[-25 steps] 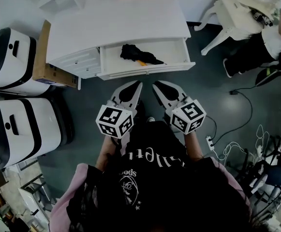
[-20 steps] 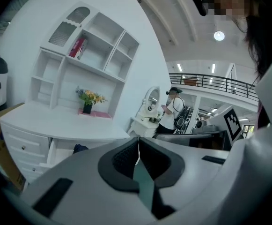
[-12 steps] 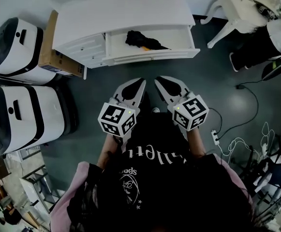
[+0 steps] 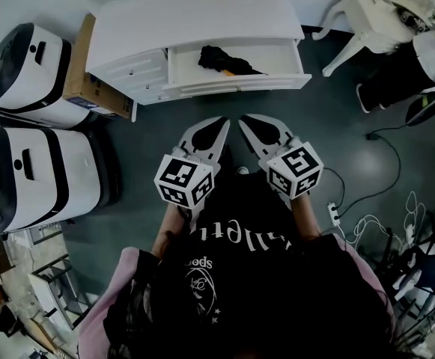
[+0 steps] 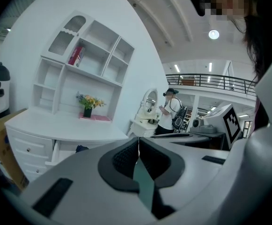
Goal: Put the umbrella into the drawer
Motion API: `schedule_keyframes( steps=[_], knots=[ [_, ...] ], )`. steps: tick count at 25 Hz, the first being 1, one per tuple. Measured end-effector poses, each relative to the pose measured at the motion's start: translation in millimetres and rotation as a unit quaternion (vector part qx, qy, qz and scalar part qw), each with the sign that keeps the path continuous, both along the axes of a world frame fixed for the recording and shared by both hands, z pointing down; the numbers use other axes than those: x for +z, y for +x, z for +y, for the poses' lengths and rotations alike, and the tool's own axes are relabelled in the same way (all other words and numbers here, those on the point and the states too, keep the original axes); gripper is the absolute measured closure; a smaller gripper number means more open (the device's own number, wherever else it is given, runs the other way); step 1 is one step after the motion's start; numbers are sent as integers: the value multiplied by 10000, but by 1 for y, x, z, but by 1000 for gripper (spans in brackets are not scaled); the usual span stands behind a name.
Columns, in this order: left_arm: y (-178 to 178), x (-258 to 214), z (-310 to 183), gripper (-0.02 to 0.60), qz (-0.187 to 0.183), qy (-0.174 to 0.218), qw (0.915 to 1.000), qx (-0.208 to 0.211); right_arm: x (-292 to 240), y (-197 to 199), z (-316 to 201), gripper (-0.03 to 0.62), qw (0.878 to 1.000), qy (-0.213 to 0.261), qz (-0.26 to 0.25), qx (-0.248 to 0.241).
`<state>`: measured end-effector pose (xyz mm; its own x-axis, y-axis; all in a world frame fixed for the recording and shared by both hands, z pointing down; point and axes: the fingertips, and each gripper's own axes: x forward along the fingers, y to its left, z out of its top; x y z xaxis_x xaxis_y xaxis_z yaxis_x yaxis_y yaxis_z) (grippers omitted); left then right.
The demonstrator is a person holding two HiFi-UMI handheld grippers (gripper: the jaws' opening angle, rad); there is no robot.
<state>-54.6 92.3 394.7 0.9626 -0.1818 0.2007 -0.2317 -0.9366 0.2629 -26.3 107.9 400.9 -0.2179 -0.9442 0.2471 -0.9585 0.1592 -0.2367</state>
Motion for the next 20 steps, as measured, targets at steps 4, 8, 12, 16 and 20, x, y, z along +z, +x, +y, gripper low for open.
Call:
schedule_keyframes(
  steps=[4,8,12,16,20],
  knots=[
    [-4,-2,2,564,17,4,10000,-49,-1,-3,-2,540,10000,-23,9,-74],
    [-10,0,3,565,11,-27,9999,-104,-1,-8,0,540,9999,-35,-4,-124],
    [-10,1,5,565,10,-53,9999,-129,2,-9,3,540,9999,-86,2,-147],
    [-6,3,9,565,-5,-76,9999,-90,5,-5,7,540,9998,-135,-13,-118],
    [-2,7,10,564,-7,-92,9999,-71,8,-2,8,540,9998,-155,-2,-115]
  ],
)
